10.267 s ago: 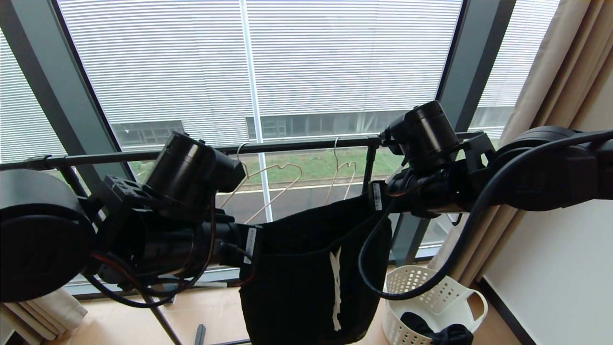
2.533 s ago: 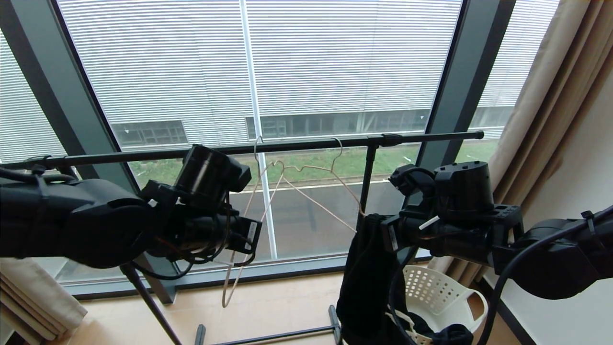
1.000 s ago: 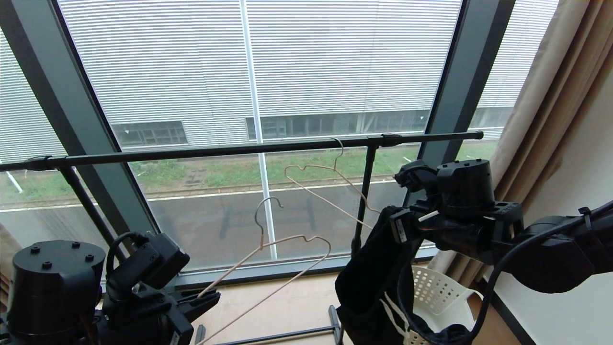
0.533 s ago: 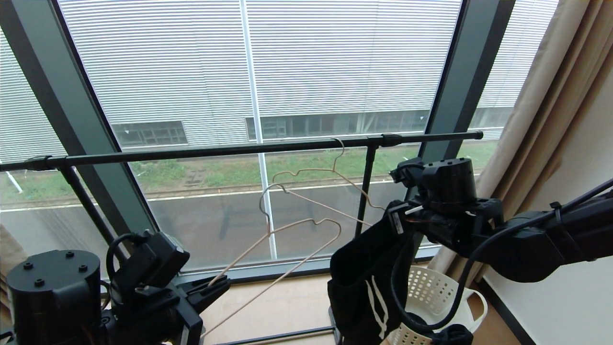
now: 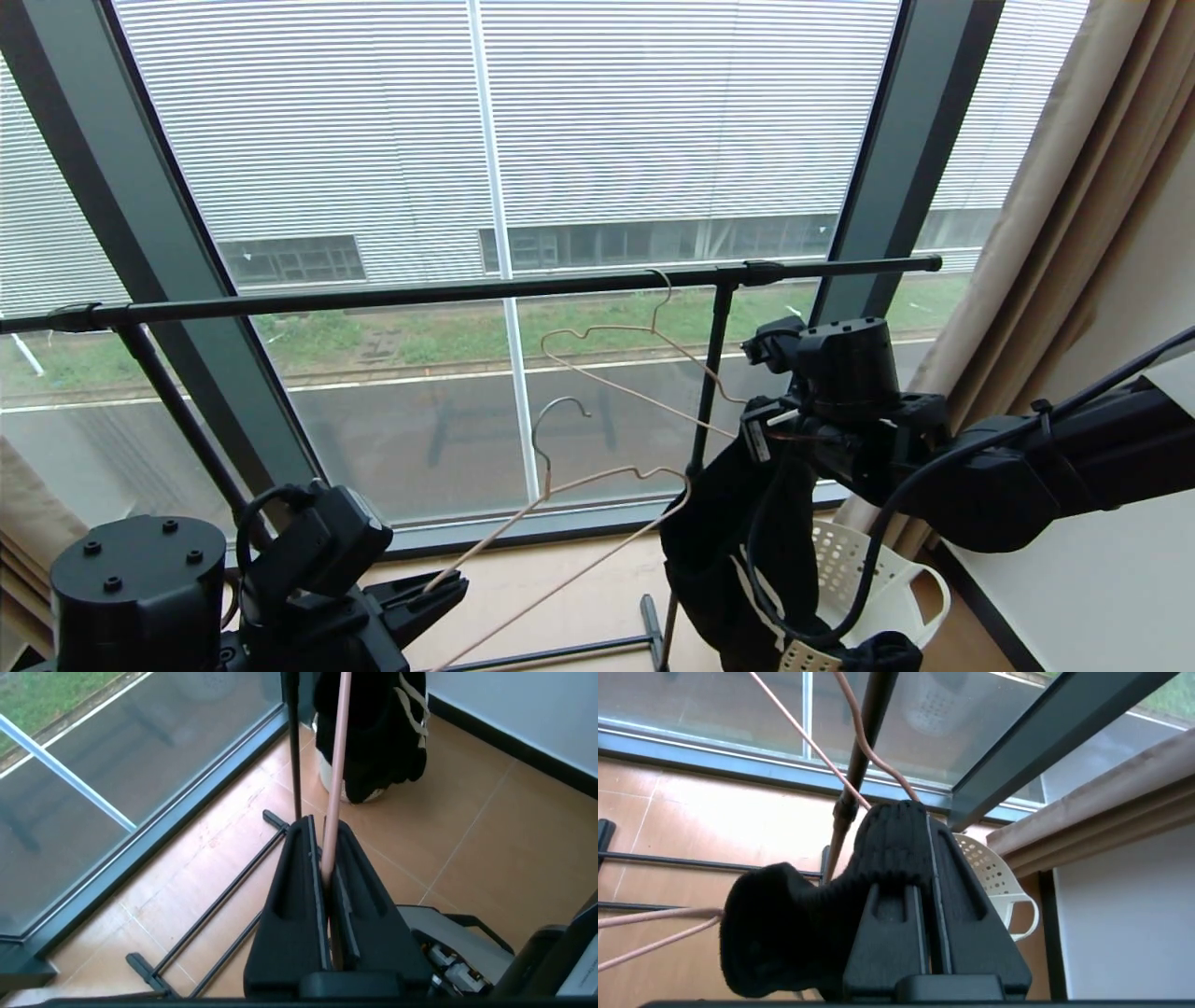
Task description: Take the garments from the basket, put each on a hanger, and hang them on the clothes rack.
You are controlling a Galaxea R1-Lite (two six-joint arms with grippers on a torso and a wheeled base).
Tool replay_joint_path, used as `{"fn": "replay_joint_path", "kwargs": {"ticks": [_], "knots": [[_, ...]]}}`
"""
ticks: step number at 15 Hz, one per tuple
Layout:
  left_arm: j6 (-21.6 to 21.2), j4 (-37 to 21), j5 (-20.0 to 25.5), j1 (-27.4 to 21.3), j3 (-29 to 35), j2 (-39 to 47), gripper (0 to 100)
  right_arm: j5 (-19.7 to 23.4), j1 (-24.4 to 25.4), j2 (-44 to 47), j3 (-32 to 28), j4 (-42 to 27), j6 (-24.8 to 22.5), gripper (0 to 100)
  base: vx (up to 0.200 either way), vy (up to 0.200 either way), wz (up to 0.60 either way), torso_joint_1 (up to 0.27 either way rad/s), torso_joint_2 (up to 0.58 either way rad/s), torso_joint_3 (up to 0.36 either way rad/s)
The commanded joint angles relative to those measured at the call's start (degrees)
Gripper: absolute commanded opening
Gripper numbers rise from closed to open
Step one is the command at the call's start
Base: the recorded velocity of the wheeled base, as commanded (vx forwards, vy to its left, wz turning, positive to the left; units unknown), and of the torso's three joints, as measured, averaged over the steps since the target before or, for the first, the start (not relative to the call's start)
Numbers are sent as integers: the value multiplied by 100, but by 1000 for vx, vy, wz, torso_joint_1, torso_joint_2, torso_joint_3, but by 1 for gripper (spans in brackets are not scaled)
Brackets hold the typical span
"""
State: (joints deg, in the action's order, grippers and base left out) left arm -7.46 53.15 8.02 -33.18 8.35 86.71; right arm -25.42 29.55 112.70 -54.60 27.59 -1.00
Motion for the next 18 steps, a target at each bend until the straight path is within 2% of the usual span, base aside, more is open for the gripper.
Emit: {"fn": "replay_joint_path", "kwargs": {"ticks": [1,10,16,18], "knots": [[8,2,-2,-57,-18,39,0,2,42,6,2,1,12,0,0,0,0,0,0,0],[87,20,-2,-347,53,30,0,2,350,24,2,-17,135,0,0,0,0,0,0,0],[236,749,-11,-408,44,417,0,-183,763,24,2,-34,337,0,0,0,0,0,0,0],[236,758,-11,-408,53,443,0,-244,816,6,11,-34,337,0,0,0,0,0,0,0]]}}
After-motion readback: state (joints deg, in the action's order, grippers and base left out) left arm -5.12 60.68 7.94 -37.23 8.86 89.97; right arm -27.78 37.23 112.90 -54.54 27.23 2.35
